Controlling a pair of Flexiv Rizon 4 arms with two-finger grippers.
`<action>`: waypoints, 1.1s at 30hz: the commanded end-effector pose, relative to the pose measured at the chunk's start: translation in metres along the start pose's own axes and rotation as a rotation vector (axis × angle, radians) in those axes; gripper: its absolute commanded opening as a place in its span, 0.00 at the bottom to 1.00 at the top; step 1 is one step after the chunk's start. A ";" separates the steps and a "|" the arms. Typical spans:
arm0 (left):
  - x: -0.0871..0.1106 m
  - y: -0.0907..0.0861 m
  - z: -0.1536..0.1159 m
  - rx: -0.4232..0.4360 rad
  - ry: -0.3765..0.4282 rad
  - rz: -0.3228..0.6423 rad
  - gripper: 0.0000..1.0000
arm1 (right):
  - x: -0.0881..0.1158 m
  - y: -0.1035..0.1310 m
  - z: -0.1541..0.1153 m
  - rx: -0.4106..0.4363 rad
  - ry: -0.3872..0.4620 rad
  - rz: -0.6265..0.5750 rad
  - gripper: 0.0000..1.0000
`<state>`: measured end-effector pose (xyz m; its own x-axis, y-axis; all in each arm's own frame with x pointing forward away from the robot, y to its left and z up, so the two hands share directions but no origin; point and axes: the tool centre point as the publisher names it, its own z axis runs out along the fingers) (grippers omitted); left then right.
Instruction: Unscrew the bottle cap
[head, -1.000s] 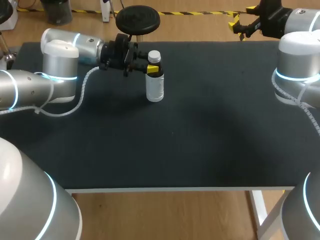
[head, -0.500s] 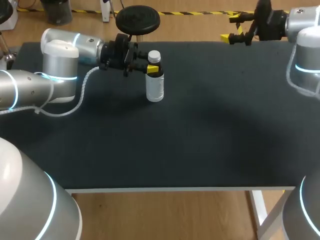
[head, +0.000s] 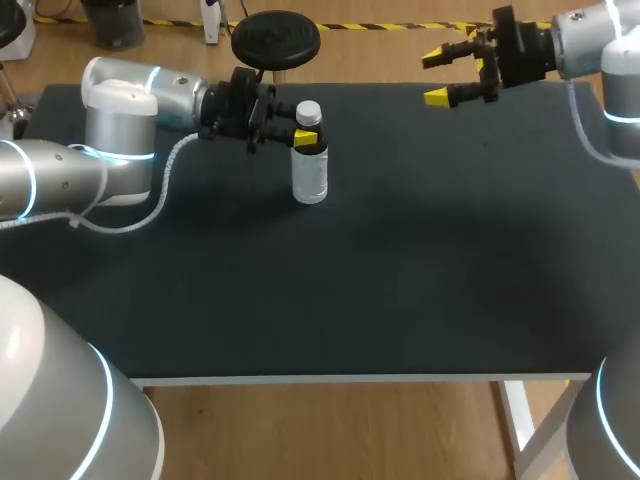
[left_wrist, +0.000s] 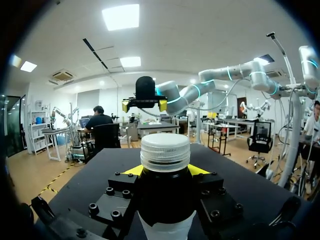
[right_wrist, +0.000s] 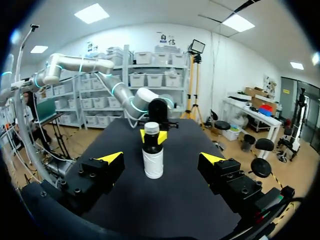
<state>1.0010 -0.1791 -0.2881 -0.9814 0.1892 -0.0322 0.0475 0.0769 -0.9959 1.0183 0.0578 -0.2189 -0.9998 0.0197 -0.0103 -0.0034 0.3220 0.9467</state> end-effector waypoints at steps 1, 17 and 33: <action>-0.002 0.001 0.000 0.002 0.005 0.000 0.00 | -0.003 -0.001 0.012 -0.003 0.202 0.000 1.00; -0.002 0.001 0.000 0.002 0.005 0.000 0.00 | 0.022 0.007 0.052 0.015 0.044 -0.007 1.00; -0.002 0.001 0.000 0.002 0.005 0.000 0.00 | 0.025 0.013 0.060 0.014 -0.001 -0.001 1.00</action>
<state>1.0010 -0.1791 -0.2881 -0.9814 0.1892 -0.0322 0.0475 0.0769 -0.9959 0.9966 0.1198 -0.2273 -0.9998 0.0151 -0.0089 -0.0033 0.3330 0.9429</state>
